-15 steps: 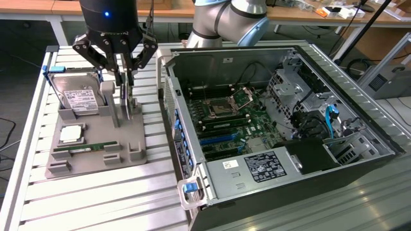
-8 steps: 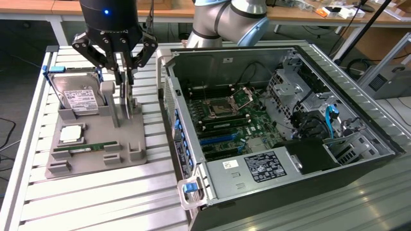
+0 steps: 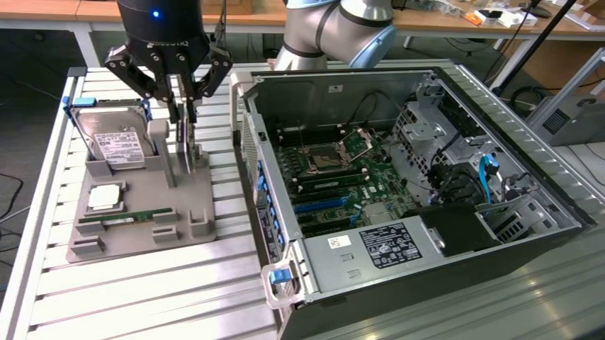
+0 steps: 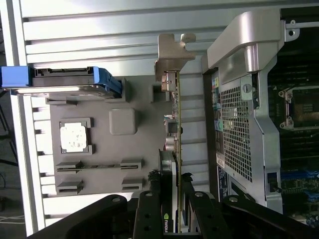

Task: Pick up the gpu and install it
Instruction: 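Pick up the gpu and move the gpu toward the slot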

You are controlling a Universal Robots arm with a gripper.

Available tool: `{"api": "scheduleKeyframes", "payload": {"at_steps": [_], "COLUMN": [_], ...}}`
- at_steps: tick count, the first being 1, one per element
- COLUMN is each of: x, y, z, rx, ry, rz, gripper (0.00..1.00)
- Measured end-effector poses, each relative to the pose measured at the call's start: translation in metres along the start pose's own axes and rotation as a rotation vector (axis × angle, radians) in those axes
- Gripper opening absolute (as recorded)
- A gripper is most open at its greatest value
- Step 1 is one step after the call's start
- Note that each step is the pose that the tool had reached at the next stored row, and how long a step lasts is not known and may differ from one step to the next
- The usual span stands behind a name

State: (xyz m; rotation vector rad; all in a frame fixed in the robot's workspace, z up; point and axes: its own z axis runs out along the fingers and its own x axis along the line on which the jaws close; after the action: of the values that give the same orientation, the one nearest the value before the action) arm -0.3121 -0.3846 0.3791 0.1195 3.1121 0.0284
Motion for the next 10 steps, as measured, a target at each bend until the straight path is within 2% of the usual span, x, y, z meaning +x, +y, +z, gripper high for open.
{"api": "scheduleKeyframes", "payload": {"at_steps": [10], "x": [-0.0001], "y": [0.0001], "z": [-0.0042], "rx": [0.0], "ry": [0.0], "rz": [0.0], "gripper": [0.27]}}
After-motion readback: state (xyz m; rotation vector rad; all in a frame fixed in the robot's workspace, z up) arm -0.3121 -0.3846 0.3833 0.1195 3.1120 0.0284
